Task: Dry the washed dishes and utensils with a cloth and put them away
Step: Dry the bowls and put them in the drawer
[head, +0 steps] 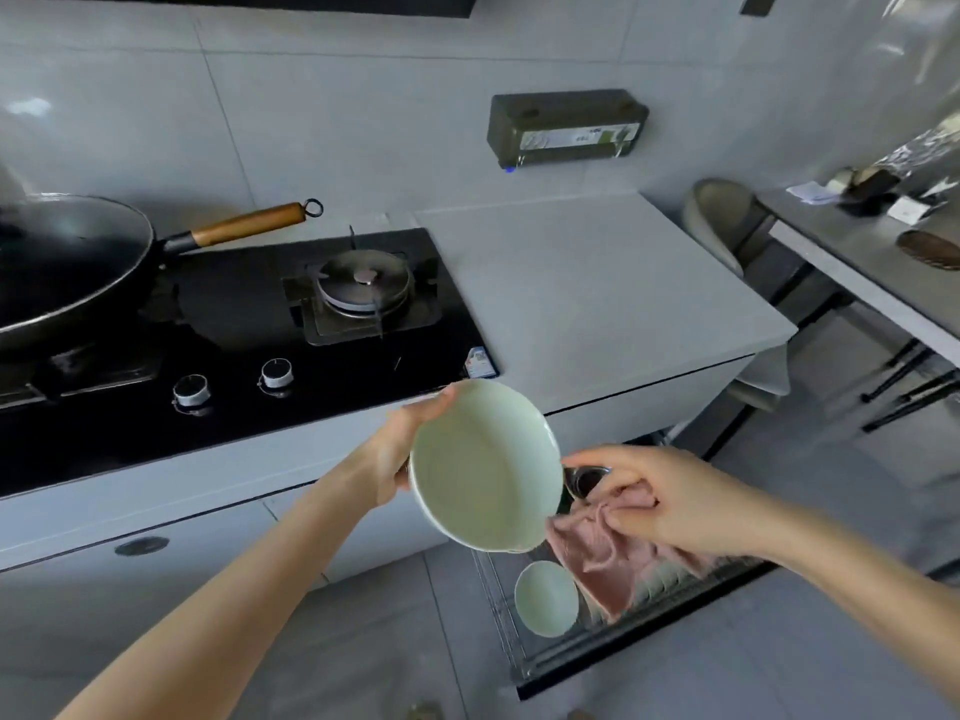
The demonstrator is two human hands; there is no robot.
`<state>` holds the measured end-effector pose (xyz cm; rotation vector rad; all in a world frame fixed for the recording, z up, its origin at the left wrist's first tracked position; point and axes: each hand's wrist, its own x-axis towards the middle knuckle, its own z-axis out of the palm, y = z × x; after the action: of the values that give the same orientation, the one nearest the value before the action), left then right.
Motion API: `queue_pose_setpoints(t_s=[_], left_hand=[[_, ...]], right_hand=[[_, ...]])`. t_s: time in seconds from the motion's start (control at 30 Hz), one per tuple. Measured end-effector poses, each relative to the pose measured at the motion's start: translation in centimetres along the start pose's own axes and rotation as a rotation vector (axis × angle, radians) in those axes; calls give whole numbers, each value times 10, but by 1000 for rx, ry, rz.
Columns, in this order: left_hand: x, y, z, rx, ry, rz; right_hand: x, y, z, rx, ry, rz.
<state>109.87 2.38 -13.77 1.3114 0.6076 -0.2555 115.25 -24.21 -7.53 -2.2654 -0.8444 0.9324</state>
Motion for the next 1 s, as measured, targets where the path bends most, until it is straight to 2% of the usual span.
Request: queue_pose_setpoints(t_s=[0.07,0.13,0.33,0.4,0.5,0.63,0.73,0.83,1.0], left_hand=[[20,-11,8,-55,36,-19],[38,-25,22,-114,70,-41],[108,-81,94,-271,55,-166],[133,-106,123,-349,76,-216],[168,-152,160,-446,213,-358],[201,-215,191,-434,323,-491],[222,-262,203,-297,409,-522],[244,-308,205,4,542,-576],[287,-394,197,330,525,-629]], right_hand=[[15,33,-3,-86,90,123],[36,65,1,-81,91,236],[92,161,-7,254,-78,357],[108,199,-13,210,-67,367],[130,262,-13,131,-98,426],[160,334,7,62,-165,504],[183,373,37,-10,-230,506],[207,406,73,-122,-276,475],[244,469,138,-249,-306,461]])
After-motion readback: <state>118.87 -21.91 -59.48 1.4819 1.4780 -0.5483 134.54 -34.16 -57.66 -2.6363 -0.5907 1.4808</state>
